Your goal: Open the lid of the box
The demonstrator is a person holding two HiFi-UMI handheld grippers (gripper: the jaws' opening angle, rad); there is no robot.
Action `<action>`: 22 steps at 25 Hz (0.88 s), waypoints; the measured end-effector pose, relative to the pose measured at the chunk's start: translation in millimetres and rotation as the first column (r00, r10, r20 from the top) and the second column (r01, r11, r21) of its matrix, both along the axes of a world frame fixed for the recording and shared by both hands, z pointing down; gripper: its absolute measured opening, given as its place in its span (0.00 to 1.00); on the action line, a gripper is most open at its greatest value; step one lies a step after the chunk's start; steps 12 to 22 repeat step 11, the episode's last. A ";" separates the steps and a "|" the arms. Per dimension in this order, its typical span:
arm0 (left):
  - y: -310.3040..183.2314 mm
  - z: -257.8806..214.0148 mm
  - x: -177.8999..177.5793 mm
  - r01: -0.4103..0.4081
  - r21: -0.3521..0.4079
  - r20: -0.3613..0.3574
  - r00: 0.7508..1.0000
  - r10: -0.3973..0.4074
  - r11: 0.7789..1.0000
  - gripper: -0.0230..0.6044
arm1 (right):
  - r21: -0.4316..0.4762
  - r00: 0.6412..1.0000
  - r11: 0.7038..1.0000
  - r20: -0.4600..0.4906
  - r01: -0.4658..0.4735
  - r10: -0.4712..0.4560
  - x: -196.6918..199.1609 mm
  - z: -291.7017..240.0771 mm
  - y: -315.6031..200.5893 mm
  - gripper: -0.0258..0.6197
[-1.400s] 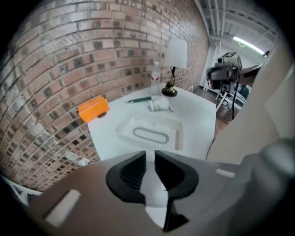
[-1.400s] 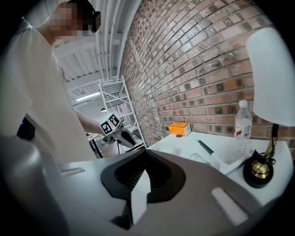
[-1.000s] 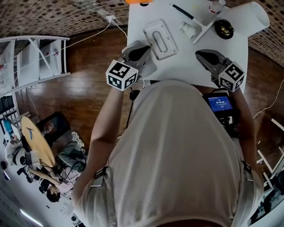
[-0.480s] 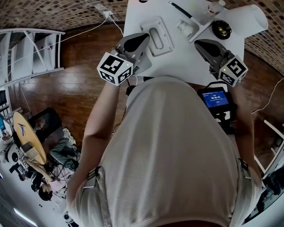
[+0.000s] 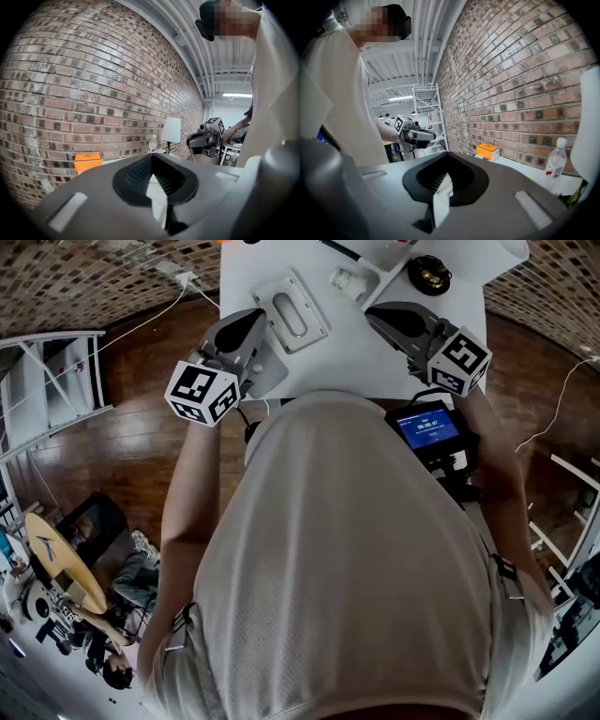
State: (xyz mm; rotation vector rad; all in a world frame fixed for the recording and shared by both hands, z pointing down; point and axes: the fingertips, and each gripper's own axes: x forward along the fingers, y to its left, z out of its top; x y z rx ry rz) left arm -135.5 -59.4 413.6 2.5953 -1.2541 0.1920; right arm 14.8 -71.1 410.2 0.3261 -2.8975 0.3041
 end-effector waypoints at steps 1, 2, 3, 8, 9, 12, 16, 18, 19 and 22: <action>-0.5 0.2 0.6 -0.001 -0.001 -0.001 1.000 0.001 1.000 0.04 | 0.000 1.000 1.000 0.000 -0.002 0.002 0.6 -0.2 -0.4 0.04; -1.1 0.5 1.2 -0.001 -0.002 -0.001 1.000 0.001 1.000 0.04 | 0.000 1.000 1.000 -0.001 -0.004 0.004 1.1 0.1 -0.6 0.04; -1.7 1.0 1.6 0.000 -0.005 -0.001 1.000 0.000 1.000 0.04 | -0.001 1.000 1.000 -0.003 -0.005 0.005 1.4 0.7 -0.6 0.04; -5.8 7.5 2.2 0.006 -0.028 0.015 1.000 -0.006 1.000 0.04 | -0.007 1.000 1.000 0.002 0.006 -0.006 0.8 1.8 -0.5 0.04; -6.2 8.6 2.9 0.005 -0.030 0.017 1.000 -0.005 1.000 0.04 | -0.007 1.000 1.000 0.003 0.008 -0.008 1.1 1.9 -0.5 0.04; -6.5 10.3 4.5 0.002 -0.034 0.019 1.000 -0.002 0.999 0.04 | -0.008 1.000 1.000 0.004 0.010 -0.010 1.9 2.2 -0.3 0.04; -6.5 10.3 4.5 0.002 -0.034 0.019 1.000 -0.002 0.999 0.04 | -0.008 1.000 1.000 0.004 0.010 -0.010 1.9 2.2 -0.3 0.04; -6.5 10.3 4.5 0.002 -0.034 0.019 1.000 -0.002 0.999 0.04 | -0.008 1.000 1.000 0.004 0.010 -0.010 1.9 2.2 -0.3 0.04; -6.5 10.3 4.5 0.002 -0.034 0.019 1.000 -0.002 0.999 0.04 | -0.008 1.000 1.000 0.004 0.010 -0.010 1.9 2.2 -0.3 0.04; -6.5 10.3 4.5 0.002 -0.034 0.019 1.000 -0.002 0.999 0.04 | -0.008 1.000 1.000 0.004 0.010 -0.010 1.9 2.2 -0.3 0.04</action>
